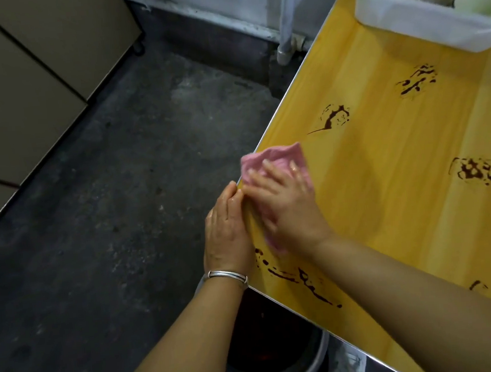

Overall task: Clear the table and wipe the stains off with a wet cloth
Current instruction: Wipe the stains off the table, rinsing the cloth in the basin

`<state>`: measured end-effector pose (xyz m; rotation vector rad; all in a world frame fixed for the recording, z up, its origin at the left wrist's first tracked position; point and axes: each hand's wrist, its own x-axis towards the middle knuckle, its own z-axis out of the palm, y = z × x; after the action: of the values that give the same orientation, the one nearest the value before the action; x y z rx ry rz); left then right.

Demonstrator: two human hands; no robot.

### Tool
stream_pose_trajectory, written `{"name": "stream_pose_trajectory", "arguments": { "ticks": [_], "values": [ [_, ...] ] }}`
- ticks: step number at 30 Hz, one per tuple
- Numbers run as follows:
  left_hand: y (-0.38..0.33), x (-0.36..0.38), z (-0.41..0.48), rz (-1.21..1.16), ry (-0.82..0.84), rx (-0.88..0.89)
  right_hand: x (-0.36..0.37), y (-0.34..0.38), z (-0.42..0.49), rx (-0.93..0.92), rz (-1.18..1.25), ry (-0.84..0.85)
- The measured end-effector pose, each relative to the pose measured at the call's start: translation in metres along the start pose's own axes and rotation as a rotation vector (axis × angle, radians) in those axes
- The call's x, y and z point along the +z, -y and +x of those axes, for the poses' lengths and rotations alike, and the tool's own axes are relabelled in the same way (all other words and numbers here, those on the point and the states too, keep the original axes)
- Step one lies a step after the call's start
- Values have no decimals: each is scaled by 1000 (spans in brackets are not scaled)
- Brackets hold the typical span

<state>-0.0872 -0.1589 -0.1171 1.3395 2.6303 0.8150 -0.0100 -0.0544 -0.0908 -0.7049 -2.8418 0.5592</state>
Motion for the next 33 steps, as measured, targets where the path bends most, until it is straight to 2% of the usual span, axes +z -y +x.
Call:
{"name": "stream_pose_trajectory", "arguments": {
  "ticks": [3,5,10,12,15,17,19,21,23,25,26,28,31,33],
  "values": [
    [-3,-3,1,-34,17,-44,-12,-18,-28,-237,0,76],
    [-6,-5,2,-33,29,-65,-20,-42,-42,-253,3,78],
    [-12,-8,2,-46,51,-135,-19,-41,-13,165,28,-52],
    [-12,-7,1,-55,34,-108,-8,-20,5,187,27,-60],
    [-8,-5,1,-56,-1,-52,1,-2,0,17,24,-40],
    [-7,-7,1,-56,5,-59,-4,-10,-19,-163,0,27],
    [-8,-10,2,-22,46,-65,-14,-30,-36,-258,-18,99],
    [-9,-12,3,15,90,-64,-23,-56,-45,-155,-31,74],
    [-12,-12,3,28,138,-78,-31,-69,-44,84,-35,-15],
    [-13,-13,4,45,146,-88,-30,-59,-34,288,-66,-90],
    [-14,-13,4,52,147,-94,-26,-49,-29,333,-87,-100],
    [-14,-12,5,54,150,-118,-18,-31,-23,265,-85,-91],
    [-16,-9,8,82,140,-105,-15,-34,-34,-12,-57,-2],
    [-22,-8,16,86,130,-87,-23,-55,-43,-58,-110,3]
  ]
}}
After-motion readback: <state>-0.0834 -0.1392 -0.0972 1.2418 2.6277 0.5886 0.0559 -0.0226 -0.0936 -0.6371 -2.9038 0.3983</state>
